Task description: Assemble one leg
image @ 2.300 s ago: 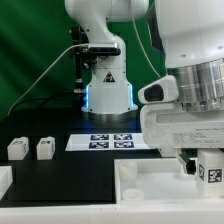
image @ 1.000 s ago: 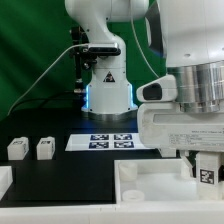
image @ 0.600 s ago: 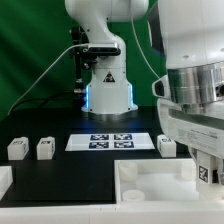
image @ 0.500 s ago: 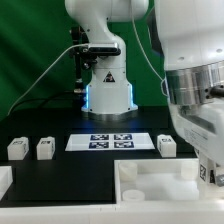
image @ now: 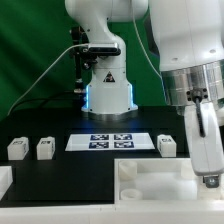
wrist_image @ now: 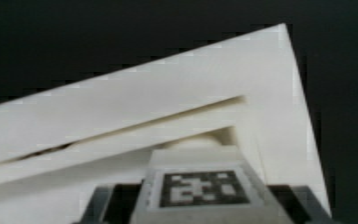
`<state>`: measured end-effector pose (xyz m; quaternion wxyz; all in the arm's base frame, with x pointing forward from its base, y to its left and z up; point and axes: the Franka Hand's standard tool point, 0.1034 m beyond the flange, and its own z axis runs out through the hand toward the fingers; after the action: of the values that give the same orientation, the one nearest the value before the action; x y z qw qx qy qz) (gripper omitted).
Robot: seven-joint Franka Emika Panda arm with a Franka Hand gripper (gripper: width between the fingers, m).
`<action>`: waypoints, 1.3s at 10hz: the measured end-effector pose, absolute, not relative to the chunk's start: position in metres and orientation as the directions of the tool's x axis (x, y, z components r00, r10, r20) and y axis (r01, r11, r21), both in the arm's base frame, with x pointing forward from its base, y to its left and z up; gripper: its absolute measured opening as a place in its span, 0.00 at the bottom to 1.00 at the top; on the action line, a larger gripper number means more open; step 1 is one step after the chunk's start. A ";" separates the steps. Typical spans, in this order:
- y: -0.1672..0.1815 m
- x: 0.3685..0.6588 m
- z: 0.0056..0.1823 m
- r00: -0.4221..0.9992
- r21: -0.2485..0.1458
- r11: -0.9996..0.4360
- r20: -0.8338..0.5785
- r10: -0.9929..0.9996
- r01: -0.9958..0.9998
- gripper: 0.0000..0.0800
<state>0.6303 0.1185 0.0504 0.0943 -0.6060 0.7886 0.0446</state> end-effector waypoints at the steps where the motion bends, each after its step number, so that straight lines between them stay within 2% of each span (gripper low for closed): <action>1: 0.119 0.630 0.050 -0.236 -0.046 0.250 -0.202 -0.951 -0.967 0.35; 2: 0.120 0.630 0.050 -0.163 -0.060 0.178 -0.198 -0.967 -0.982 0.57; 3: 0.125 0.627 0.052 -0.065 -0.077 0.081 -0.193 -0.979 -0.994 0.72; 4: 0.127 0.626 0.053 0.121 -0.112 -0.103 -0.176 -0.977 -0.988 0.72; 5: 0.128 0.626 0.053 0.280 -0.138 -0.260 -0.155 -0.947 -0.956 0.79; 6: 0.131 0.625 0.053 0.420 -0.159 -0.399 -0.135 -0.897 -0.903 0.81; 7: 0.131 0.625 0.052 0.479 -0.168 -0.457 -0.125 -0.869 -0.873 0.81; 9: 0.132 0.626 0.056 0.475 -0.168 -0.452 -0.130 -0.871 -0.876 0.81; 11: 0.136 0.633 0.082 0.482 -0.193 -0.454 -0.132 -0.866 -0.870 0.81; 13: 0.139 0.636 0.094 0.485 -0.207 -0.455 -0.130 -0.865 -0.866 0.81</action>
Offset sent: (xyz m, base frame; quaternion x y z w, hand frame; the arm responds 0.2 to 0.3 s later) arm -0.0091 0.0122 0.0073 0.0031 -0.0134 -0.3720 0.9281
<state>0.6362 0.1387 0.0938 0.1231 -0.8529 0.5074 0.0030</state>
